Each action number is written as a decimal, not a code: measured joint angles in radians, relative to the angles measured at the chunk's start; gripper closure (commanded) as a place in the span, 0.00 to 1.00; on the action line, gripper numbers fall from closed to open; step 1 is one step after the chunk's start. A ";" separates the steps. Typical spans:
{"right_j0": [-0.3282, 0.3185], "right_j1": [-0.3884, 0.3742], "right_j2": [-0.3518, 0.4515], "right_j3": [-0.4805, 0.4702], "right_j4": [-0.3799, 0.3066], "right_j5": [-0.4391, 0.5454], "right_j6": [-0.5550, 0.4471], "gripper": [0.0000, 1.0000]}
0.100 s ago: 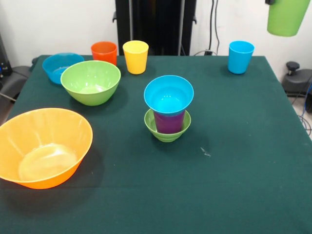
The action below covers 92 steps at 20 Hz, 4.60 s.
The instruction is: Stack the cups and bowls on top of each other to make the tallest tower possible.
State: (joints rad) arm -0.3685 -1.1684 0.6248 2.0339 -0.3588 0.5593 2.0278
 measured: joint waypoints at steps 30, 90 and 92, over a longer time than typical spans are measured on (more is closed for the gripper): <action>-0.083 0.164 0.017 -0.117 -0.039 0.018 0.000 1.00; -0.374 0.244 0.197 -0.282 -0.111 0.252 -0.140 1.00; -0.374 0.253 0.197 -0.284 -0.126 0.252 -0.140 1.00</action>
State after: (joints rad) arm -0.7425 -0.9150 0.8223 1.7503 -0.4844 0.8116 1.8876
